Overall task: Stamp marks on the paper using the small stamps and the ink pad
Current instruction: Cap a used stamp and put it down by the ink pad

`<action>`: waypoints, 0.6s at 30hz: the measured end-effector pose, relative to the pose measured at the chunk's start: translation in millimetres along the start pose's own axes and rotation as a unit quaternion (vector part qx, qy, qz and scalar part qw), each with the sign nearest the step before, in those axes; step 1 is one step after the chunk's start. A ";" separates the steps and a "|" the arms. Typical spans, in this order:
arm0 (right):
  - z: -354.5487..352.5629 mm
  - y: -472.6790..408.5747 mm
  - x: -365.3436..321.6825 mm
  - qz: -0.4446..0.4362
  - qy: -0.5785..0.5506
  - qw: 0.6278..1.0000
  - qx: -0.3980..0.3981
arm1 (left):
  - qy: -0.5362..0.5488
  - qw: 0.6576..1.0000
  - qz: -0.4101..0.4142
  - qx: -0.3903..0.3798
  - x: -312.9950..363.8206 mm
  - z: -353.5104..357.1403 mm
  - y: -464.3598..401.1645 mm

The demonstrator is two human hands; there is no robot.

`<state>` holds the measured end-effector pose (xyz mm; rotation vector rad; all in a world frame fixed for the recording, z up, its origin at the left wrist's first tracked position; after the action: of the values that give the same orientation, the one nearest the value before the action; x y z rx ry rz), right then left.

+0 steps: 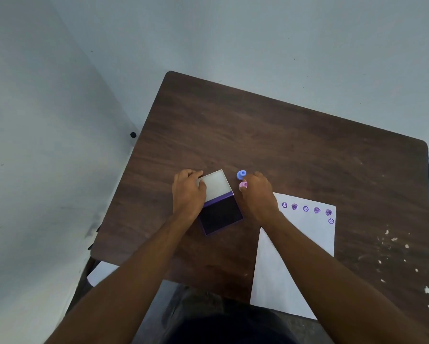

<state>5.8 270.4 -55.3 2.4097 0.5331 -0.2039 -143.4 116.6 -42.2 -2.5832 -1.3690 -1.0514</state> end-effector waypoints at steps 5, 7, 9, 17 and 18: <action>-4.2 1.9 1.3 -0.003 0.001 1.000 -0.014 | 0.038 0.998 0.042 0.012 16.8 -7.9 7.1; -11.7 6.3 5.2 -0.037 -0.037 0.998 0.023 | 0.050 0.997 0.060 0.009 24.5 -11.6 13.3; -25.0 16.4 18.7 -0.040 -0.185 0.979 0.077 | 0.080 0.995 0.067 0.002 32.0 -15.2 18.7; -23.4 40.0 23.9 -0.035 -0.570 0.820 -0.040 | 0.260 0.957 0.049 -0.115 71.7 -2.3 38.0; -23.4 44.3 19.9 -0.050 -0.607 0.791 -0.063 | 0.280 0.950 0.054 -0.127 77.5 -0.6 40.4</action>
<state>42.8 260.5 -17.5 1.6152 0.0349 -1.5509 -84.0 147.5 13.9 -2.1930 -0.9906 -1.8511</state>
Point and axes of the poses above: each hand's wrist, its own y-axis away from the middle knuckle, its own z-axis out of the palm, x = y × z, the point moved 9 cm from there along -y, towards the middle knuckle, and after that the axes turned 5 degrees about -x, right-handed, at the moved point
